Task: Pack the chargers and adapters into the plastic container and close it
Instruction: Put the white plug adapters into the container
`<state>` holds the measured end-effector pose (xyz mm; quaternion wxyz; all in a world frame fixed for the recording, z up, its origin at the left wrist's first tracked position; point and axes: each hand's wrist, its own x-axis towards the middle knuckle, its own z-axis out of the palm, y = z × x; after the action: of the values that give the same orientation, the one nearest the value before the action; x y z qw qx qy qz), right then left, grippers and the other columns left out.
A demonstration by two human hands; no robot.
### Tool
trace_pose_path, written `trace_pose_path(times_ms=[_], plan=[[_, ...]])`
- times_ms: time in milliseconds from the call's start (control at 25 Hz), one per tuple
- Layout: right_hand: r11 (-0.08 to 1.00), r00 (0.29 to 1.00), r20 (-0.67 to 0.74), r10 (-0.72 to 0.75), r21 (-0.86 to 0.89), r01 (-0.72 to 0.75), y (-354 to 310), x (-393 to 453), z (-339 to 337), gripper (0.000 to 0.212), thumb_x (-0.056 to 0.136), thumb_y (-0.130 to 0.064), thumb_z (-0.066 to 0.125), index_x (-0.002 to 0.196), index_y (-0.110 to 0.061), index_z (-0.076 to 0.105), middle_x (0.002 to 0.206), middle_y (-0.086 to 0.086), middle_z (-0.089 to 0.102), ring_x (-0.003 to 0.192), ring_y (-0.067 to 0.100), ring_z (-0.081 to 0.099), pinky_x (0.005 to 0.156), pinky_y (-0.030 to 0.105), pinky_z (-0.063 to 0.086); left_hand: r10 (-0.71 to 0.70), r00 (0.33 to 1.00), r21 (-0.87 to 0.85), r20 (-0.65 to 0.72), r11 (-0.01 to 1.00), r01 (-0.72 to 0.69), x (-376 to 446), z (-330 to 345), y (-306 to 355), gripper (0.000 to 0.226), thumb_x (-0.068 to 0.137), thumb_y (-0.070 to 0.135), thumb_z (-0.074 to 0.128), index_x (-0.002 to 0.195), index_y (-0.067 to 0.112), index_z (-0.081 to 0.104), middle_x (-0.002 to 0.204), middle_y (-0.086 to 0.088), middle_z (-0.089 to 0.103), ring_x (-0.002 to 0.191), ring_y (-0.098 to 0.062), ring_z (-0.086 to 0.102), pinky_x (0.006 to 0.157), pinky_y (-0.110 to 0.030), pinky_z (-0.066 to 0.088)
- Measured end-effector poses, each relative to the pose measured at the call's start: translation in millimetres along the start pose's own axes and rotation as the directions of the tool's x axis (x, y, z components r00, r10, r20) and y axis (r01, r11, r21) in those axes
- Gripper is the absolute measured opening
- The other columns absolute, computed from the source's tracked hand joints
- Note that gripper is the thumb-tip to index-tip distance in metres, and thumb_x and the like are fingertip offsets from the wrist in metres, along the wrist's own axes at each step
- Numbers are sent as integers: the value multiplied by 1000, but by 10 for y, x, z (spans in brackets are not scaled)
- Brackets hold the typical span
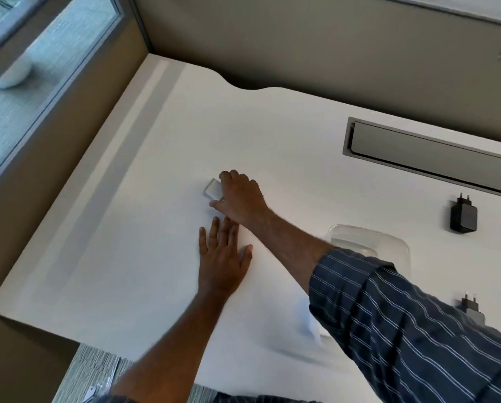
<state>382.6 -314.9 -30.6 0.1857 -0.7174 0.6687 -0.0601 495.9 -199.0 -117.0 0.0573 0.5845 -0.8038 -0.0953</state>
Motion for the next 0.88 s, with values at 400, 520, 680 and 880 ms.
trace_pose_path(times_ms=[400, 520, 680, 880], plan=[[996, 999, 20, -33, 80, 31, 54, 41, 55, 60, 91, -31, 68, 141, -12, 43, 131, 10, 55, 117, 31, 54, 90, 48, 51, -14, 1000, -12, 25, 1000, 15, 3, -12, 8, 70, 103, 58, 33, 160, 18, 26, 169, -7, 26, 159, -28, 13, 126, -58, 13], [989, 999, -21, -31, 147, 34, 90, -154, -110, 58, 92, -31, 66, 142, -13, 43, 134, 7, 54, 119, 30, 53, 91, 46, 50, -4, 1000, -17, 25, 1000, 5, 0, -12, -7, 70, 103, 57, 31, 161, 18, 23, 171, -6, 21, 160, -27, 9, 127, -57, 11], [977, 992, -124, -38, 206, 63, 187, -626, -449, 57, 92, -30, 66, 143, -14, 44, 134, 6, 54, 119, 28, 53, 90, 43, 52, -9, 999, -6, 42, 1000, 9, 0, -37, 0, 72, 102, 57, 32, 162, 19, 19, 172, -4, 16, 160, -27, 8, 127, -57, 9], [975, 984, -179, 24, 221, 16, 395, -1317, -895, 56, 96, -29, 63, 146, -13, 43, 137, 5, 53, 123, 26, 51, 98, 41, 49, -18, 999, 0, 42, 1000, 19, -21, -130, 40, 71, 101, 54, 36, 161, 17, 25, 171, -5, 20, 159, -30, 15, 127, -56, 10]])
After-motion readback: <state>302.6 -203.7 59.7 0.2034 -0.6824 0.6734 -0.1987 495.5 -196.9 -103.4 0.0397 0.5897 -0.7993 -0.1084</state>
